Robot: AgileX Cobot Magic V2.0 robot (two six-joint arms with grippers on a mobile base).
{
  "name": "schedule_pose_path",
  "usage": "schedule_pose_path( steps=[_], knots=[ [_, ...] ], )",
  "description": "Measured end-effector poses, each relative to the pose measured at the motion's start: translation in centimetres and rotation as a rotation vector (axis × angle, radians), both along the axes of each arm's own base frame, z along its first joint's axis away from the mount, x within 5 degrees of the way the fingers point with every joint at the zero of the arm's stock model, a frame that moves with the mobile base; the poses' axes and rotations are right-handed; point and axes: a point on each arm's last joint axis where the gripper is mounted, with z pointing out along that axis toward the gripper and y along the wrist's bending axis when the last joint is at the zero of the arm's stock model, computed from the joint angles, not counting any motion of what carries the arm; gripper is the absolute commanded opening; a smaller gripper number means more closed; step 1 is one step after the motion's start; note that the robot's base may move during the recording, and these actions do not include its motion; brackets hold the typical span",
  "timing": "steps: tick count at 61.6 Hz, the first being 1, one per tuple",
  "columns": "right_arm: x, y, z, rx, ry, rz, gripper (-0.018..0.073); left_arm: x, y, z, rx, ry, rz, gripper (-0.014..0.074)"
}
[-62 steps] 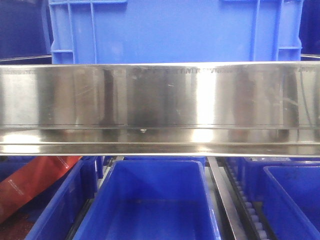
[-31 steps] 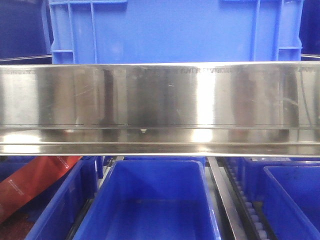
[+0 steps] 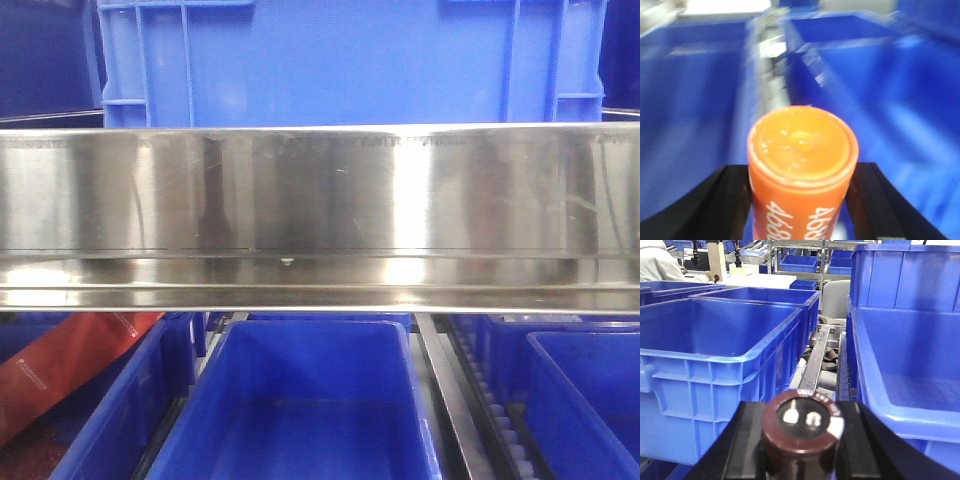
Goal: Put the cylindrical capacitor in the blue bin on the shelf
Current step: 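Lower left gripper into blue bin and release orange cylinder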
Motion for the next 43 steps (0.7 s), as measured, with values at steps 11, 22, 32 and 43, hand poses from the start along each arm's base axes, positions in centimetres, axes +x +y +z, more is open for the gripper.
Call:
schedule_pose_path(
  steps=[11, 22, 32, 43],
  knots=[
    [0.0, 0.0, 0.0, 0.000, 0.000, 0.000, -0.0163, 5.3, -5.8, 2.7, 0.009, -0.005, -0.152, -0.0111],
    [0.0, 0.0, 0.0, 0.000, 0.000, 0.000, -0.0163, 10.4, -11.9, 2.7, 0.020, 0.012, -0.245, -0.0111],
    [0.0, 0.0, 0.0, 0.000, 0.000, 0.000, -0.0163, 14.5, -16.5, -0.1, 0.055, 0.084, -0.285, -0.0082],
    [0.0, 0.0, 0.0, 0.000, 0.000, 0.000, -0.0163, 17.7, -19.1, -4.6, 0.126, 0.220, -0.292, 0.0166]
  ],
)
